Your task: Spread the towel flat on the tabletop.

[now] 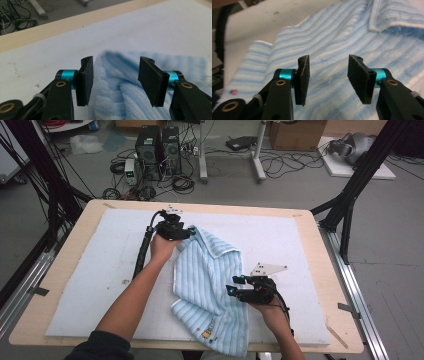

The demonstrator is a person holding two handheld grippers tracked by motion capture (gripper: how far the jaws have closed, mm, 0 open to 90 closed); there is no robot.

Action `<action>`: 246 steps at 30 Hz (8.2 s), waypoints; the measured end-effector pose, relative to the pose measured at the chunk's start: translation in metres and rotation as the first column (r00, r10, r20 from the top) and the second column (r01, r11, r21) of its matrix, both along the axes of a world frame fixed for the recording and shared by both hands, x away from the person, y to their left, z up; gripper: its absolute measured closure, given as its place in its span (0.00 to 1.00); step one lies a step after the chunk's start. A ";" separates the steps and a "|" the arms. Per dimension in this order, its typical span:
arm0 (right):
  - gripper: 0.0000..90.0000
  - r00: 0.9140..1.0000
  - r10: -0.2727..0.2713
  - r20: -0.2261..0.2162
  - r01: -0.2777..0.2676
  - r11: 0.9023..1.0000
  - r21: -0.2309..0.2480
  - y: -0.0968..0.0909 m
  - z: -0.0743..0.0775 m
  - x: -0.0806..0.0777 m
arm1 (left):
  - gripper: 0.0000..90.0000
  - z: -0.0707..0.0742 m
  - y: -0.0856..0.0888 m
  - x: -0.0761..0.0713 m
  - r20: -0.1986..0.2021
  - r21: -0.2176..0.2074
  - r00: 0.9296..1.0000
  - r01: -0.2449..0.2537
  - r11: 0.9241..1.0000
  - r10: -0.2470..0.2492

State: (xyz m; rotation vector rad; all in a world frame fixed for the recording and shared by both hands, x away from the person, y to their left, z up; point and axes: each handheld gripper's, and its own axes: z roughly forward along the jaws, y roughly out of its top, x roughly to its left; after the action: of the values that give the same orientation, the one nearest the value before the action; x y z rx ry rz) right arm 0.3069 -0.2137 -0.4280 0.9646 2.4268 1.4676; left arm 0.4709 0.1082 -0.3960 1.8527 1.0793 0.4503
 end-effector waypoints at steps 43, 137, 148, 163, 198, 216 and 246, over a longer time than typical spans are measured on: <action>0.54 0.872 -0.413 0.261 0.478 0.835 -0.274 -0.013 0.018 0.136 | 0.52 -0.040 0.044 -0.045 0.001 -0.101 1.000 -0.022 0.995 0.022; 0.92 0.972 -0.222 0.074 0.234 0.938 -0.255 0.031 -0.018 0.082 | 0.95 -0.047 0.042 -0.035 -0.020 0.120 1.000 -0.015 0.993 0.018; 0.90 0.930 -0.331 0.160 0.360 0.905 -0.225 0.032 -0.010 0.120 | 0.95 -0.034 0.034 -0.009 0.070 0.142 0.997 -0.050 0.989 0.041; 0.54 0.889 -0.445 0.107 0.458 0.869 -0.185 0.007 -0.011 0.118 | 0.56 -0.033 0.052 -0.046 -0.007 0.018 1.000 -0.026 1.000 0.026; 0.65 0.971 -0.238 0.027 0.236 0.931 -0.277 0.000 -0.018 0.036 | 0.96 -0.055 0.034 -0.119 -0.057 0.102 0.976 0.217 0.971 -0.212; 0.79 0.953 -0.274 0.131 0.301 0.906 -0.297 0.027 -0.017 0.063 | 0.69 -0.048 0.060 -0.089 -0.032 -0.017 0.999 0.029 0.999 -0.030; 0.45 0.962 -0.258 0.095 0.269 0.953 -0.141 -0.004 -0.005 -0.013 | 0.34 -0.043 0.115 -0.176 0.040 -0.079 0.998 0.045 0.996 -0.042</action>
State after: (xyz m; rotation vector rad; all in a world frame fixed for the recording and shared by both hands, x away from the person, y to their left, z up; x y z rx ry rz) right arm 0.2940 -0.2175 -0.4332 1.1248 2.2159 1.1880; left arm 0.2948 0.2232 -0.4387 1.7868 1.0153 0.4101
